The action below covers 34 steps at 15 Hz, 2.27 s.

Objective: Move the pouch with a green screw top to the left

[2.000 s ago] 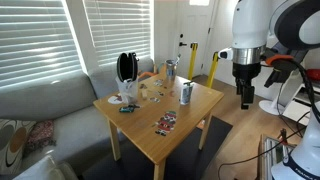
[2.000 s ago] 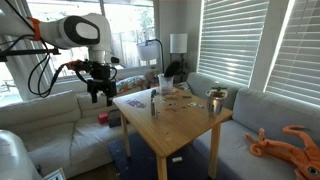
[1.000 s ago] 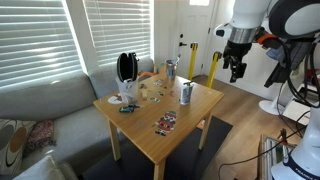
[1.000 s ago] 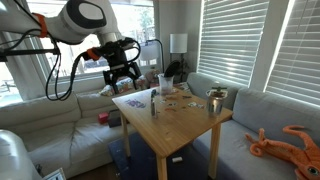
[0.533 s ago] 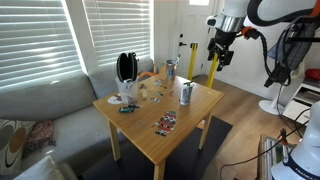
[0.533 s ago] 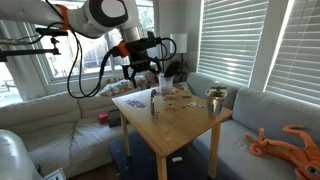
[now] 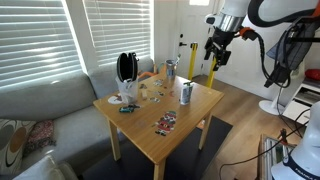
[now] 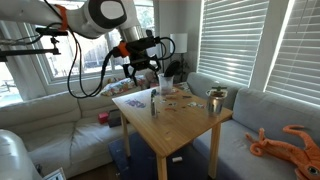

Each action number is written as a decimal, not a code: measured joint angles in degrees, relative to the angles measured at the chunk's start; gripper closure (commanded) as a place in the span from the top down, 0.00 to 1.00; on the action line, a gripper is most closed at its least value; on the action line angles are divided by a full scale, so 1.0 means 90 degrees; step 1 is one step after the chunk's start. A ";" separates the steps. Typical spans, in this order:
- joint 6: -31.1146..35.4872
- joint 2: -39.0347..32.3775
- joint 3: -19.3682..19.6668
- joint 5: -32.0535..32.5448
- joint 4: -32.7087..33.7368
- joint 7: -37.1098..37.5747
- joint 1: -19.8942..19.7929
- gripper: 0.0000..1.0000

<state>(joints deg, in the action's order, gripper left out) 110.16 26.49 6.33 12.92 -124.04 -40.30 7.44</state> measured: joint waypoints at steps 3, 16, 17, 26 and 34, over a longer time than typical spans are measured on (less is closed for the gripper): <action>0.1567 -0.0192 0.0112 -0.0619 -0.0336 -0.0080 0.0042 1.00; 0.1617 -0.1634 0.0241 -0.3268 -0.0411 -0.1492 0.0188 0.82; 0.1468 -0.1644 0.0216 -0.3249 -0.0374 -0.1483 0.0106 0.73; 0.1351 -0.1710 -0.0124 -0.2083 -0.0156 -0.0932 -0.0343 0.10; 0.1497 -0.1725 -0.0397 -0.0774 0.0039 0.0010 -0.0414 0.03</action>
<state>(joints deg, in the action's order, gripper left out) 123.63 10.96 2.76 5.95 -123.69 -40.20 3.71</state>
